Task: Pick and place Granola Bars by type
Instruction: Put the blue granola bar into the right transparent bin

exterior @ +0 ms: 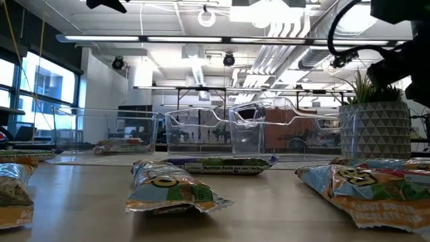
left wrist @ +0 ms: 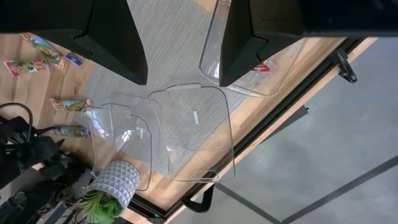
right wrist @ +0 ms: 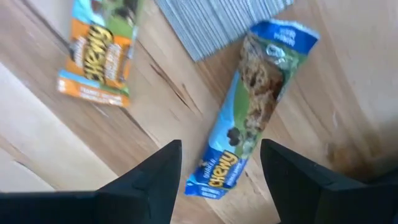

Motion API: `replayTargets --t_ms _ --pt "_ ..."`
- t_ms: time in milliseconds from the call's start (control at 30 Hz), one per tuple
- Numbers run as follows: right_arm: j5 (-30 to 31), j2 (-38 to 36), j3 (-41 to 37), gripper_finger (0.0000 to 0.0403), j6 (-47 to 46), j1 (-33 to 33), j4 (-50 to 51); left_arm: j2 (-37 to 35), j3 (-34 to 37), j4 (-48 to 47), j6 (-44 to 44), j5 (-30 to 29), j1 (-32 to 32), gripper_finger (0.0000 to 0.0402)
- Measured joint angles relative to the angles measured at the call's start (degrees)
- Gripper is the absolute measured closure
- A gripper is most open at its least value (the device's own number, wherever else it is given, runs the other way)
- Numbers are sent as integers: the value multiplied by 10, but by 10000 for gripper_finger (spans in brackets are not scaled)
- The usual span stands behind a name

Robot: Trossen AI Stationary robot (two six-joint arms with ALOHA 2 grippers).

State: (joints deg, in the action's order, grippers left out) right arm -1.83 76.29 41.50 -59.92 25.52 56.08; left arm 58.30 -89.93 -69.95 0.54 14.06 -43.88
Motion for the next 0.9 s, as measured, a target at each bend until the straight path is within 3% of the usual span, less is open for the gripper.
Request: replayTargets --t_ms 367,700,900 --pt "29 0 -5 199 -36 0 -30 0 0 -5 0 0 0 206" --pt "49 3 -71 199 -96 0 -63 0 0 -7 -2 0 0 206" --pt "48 0 -110 199 -93 0 -154 0 0 -7 -2 0 0 206"
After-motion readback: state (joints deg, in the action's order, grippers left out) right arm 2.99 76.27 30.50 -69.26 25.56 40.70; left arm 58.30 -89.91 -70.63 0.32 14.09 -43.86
